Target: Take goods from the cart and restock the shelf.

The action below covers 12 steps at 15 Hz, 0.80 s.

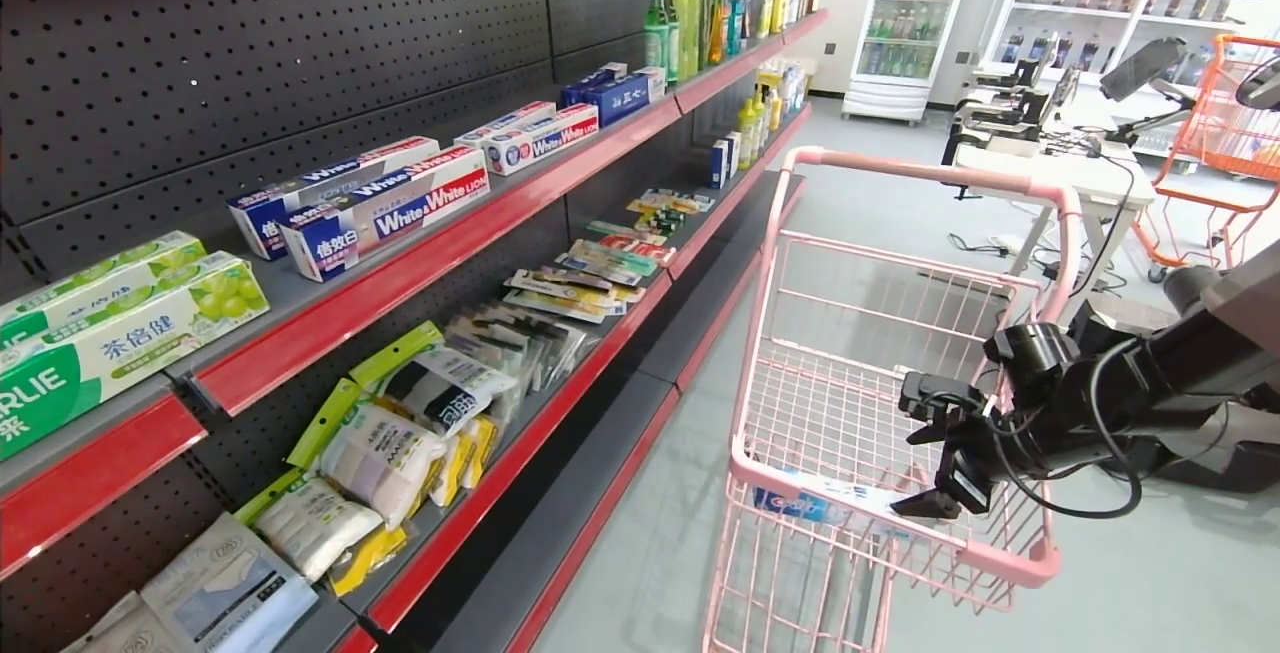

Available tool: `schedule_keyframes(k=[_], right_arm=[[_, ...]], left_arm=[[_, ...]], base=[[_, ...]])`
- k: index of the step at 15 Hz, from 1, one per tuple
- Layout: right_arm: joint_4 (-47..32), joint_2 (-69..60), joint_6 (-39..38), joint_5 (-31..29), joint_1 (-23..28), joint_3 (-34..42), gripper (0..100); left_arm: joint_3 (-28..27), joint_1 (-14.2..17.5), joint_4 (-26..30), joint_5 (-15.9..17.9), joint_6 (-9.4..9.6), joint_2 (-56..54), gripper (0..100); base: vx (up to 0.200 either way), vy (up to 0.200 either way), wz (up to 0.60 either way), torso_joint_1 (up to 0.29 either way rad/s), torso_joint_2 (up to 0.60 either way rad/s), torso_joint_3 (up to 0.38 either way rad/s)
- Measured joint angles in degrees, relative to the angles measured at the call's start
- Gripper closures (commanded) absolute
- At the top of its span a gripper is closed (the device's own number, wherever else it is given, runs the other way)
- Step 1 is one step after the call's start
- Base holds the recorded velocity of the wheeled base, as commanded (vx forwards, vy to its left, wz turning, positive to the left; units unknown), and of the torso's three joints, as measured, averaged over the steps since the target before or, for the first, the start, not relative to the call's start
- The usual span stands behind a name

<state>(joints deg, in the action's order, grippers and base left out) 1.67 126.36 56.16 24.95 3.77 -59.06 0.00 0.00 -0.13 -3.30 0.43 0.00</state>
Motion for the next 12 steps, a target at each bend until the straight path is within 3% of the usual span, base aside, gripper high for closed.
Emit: schedule_keyframes(k=[7, 12], right_arm=[[-5.0, 5.5, 9.6, 3.2, 0.0, -4.0, 0], [-5.6, 10.2, 10.9, 3.3, -0.2, -9.6, 0]], left_arm=[[0.0, 0.0, 0.0, 0.0, 0.01, 0.0, 0], [0.0, 0.0, 0.0, 0.0, 0.01, 0.0, 0]], base=[[0.0, 0.0, 0.0, -0.002, 0.01, 0.004], [0.0, 0.0, 0.0, 0.0, 0.0, 0.0]])
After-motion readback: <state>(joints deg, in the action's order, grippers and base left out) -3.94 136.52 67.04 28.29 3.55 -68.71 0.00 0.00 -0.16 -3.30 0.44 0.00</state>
